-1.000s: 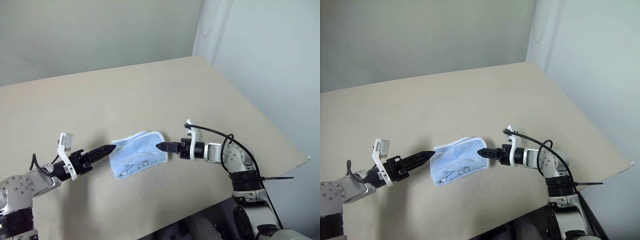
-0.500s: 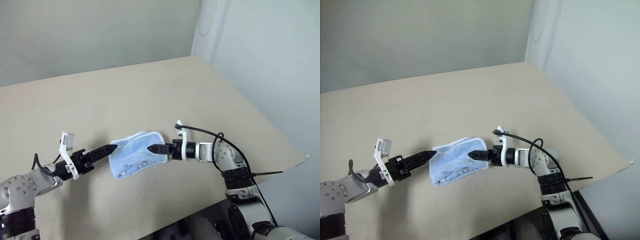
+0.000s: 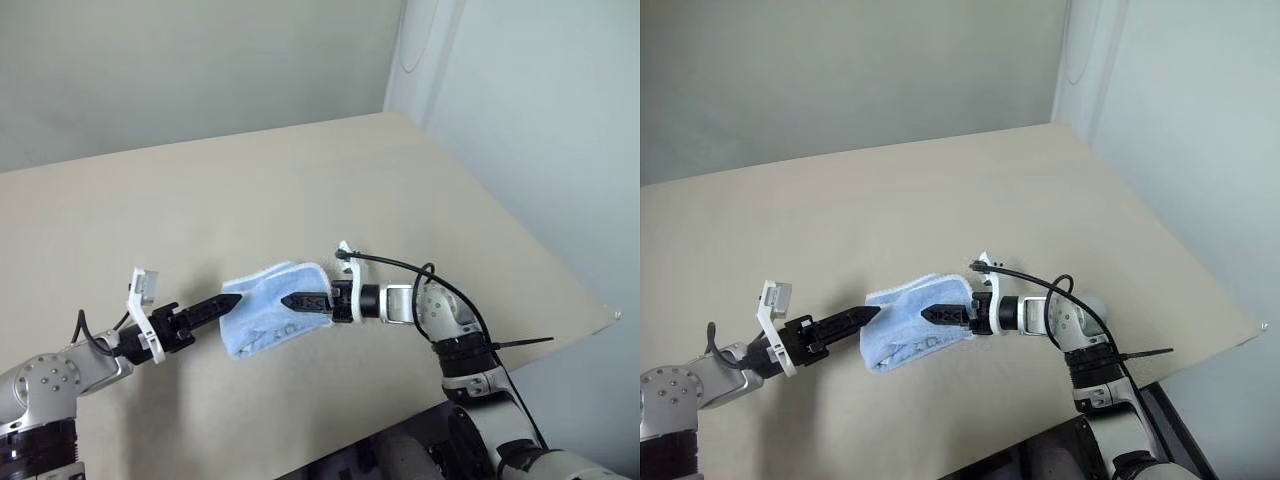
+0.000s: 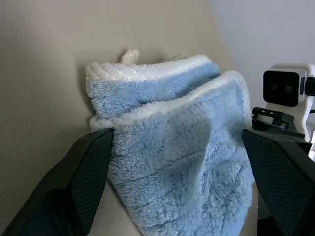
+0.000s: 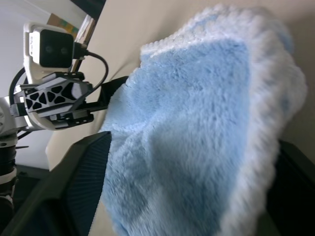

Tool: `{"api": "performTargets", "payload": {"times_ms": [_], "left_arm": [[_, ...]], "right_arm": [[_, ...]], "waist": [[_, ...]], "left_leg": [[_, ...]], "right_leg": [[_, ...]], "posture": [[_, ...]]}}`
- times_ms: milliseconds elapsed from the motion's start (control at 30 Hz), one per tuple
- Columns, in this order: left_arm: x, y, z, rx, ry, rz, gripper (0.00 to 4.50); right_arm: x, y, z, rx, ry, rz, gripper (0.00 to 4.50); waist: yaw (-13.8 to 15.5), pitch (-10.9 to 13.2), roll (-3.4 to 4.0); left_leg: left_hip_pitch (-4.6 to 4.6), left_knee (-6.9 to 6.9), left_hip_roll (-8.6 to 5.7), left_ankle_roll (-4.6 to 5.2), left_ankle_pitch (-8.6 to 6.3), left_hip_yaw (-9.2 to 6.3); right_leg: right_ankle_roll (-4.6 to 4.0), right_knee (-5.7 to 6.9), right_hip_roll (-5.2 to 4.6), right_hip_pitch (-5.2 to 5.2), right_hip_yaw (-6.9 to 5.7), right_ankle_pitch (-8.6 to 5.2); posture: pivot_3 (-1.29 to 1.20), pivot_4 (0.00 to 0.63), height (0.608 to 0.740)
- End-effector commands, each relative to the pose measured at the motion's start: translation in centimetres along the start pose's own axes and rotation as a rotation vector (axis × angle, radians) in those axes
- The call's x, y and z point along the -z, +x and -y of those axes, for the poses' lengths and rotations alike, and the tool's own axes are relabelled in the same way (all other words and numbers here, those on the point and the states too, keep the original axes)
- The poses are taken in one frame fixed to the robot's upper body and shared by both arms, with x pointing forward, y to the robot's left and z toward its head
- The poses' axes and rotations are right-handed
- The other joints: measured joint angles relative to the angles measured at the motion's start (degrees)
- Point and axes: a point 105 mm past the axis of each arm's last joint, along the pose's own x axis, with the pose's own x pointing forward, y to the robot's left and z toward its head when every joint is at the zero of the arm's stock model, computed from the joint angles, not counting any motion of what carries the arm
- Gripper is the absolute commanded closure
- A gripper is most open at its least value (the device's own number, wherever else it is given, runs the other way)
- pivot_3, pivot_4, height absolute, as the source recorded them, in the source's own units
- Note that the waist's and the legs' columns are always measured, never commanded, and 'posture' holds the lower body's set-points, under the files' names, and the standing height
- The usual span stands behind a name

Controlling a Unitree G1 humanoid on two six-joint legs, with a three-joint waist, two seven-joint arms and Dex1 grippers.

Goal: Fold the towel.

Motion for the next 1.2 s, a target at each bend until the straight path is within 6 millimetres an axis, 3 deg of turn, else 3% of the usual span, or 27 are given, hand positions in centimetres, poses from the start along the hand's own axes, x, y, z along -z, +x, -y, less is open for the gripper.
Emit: {"api": "performTargets", "payload": {"times_ms": [33,300,500,667,833,1000,1200], "left_arm": [[-0.7,0.1,0.8,0.017,0.047,0.019,0.0],[-0.3,-0.2,0.9,0.012,0.047,0.044,0.0],[-0.3,0.3,1.3,0.02,0.048,0.066,0.0],[-1.3,0.2,1.5,0.043,0.04,0.155,0.0],[-1.3,1.1,1.7,0.063,0.02,0.181,0.0],[-2.6,2.7,2.1,0.097,0.043,0.178,0.0],[-2.5,4.8,2.6,0.142,0.05,0.145,0.0]], "right_arm": [[-1.1,0.0,-0.7,-0.025,-0.025,0.036,1.59],[-2.3,-1.5,-1.1,-0.044,-0.013,0.121,4.37],[-3.7,-4.0,-1.7,-0.047,-0.021,0.205,4.44],[-5.6,-7.6,-1.3,0.033,-0.041,0.323,4.44],[-8.9,-12.6,0.3,0.188,-0.039,0.521,4.44],[-11.4,-17.9,2.5,0.386,0.002,0.72,4.44],[-13.8,-23.4,5.4,0.547,0.199,0.966,4.44]], "waist": [[0.0,0.0,0.0],[0.0,0.0,0.0],[0.1,0.0,-0.01],[0.2,0.0,-0.07],[0.2,0.0,-0.17],[0.4,-0.1,-0.3],[0.1,0.0,-0.19]], "left_leg": [[-0.01,0.0,0.0,0.0,0.0,0.0],[0.0,0.0,0.0,0.02,0.01,0.01],[0.02,0.01,-0.02,0.05,0.03,0.0],[0.01,0.06,-0.02,0.09,0.05,0.02],[0.02,0.07,-0.04,0.21,0.12,0.05],[0.03,0.07,-0.03,0.61,0.34,0.04],[-0.03,-0.02,-0.03,0.74,0.4,0.1]], "right_leg": [[0.0,-0.01,0.0,0.0,0.0,0.0],[0.0,-0.01,0.0,0.0,0.01,0.0],[-0.01,0.01,0.0,0.04,0.01,0.0],[-0.01,0.01,0.0,0.06,0.02,0.0],[0.0,0.0,0.0,0.08,0.05,0.0],[0.01,0.01,0.0,0.09,0.05,-0.01],[0.1,-0.08,0.0,0.21,0.06,-0.05]], "posture": [[0.0,0.15,0.74],[0.0,0.15,0.74],[0.0,0.15,0.74],[0.0,0.15,0.74],[0.0,0.15,0.74],[0.0,0.15,0.74],[0.0,0.15,0.74]]}}
